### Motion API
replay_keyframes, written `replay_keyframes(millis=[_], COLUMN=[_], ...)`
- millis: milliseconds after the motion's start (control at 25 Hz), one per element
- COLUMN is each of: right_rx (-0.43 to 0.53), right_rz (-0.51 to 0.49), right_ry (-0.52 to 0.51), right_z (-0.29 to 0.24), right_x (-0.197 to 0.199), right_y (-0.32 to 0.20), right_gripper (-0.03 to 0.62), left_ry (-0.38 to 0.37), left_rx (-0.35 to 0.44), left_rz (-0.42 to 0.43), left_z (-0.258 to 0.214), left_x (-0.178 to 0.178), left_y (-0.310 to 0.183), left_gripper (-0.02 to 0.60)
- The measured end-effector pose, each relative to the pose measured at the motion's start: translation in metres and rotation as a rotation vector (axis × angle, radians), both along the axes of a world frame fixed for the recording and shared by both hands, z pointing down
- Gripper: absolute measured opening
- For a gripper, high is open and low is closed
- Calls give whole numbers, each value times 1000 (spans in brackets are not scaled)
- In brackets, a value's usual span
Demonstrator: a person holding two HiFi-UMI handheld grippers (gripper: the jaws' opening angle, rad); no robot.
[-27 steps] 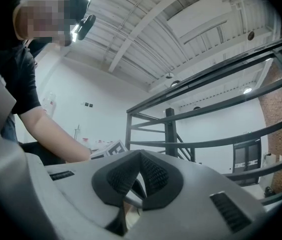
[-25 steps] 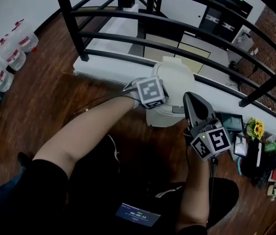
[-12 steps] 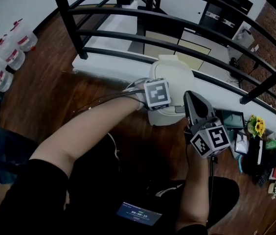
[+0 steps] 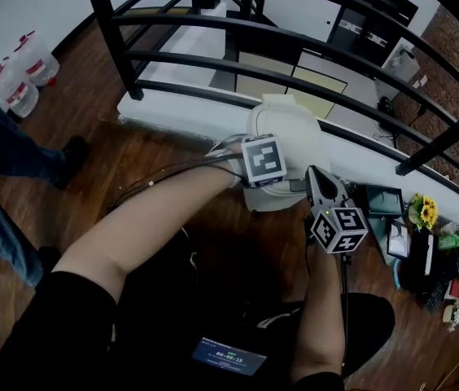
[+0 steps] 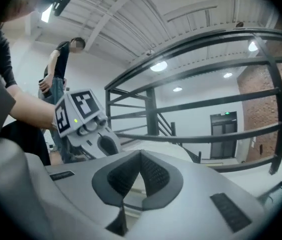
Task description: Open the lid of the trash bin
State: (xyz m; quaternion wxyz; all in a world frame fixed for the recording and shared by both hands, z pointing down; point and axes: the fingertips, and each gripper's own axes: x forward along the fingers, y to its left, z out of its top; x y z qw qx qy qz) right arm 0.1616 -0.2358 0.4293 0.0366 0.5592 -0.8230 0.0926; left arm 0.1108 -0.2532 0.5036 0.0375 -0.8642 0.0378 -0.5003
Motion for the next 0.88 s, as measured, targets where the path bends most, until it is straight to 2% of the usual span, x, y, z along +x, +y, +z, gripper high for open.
replay_keyframes(millis=[240, 360, 480, 600, 680, 760, 880], right_rx=[-134, -168, -208, -241, -226, -157, -15], right_rz=[47, 57, 54, 30, 18, 2, -43], right_ry=[61, 76, 106, 52, -11, -41, -28], right_z=[53, 62, 66, 66, 61, 45, 5], right_x=[5, 7, 9, 7, 6, 2, -15], right_y=[-18, -21, -22, -22, -19, -12, 7], right_gripper=[-4, 5, 8, 8, 8, 9, 10], left_ry=[54, 56, 26, 30, 73, 138, 341], left_rx=[-61, -47, -7, -19, -37, -28, 17], left_rz=[8, 9, -4, -4, 4, 24, 69], left_z=[-1, 1, 2, 3, 1, -7, -43], left_x=[2, 1, -3, -6, -6, -7, 1], left_y=[0, -3, -10, -9, -3, 9, 41], left_gripper=[35, 35, 35, 35, 35, 35, 35])
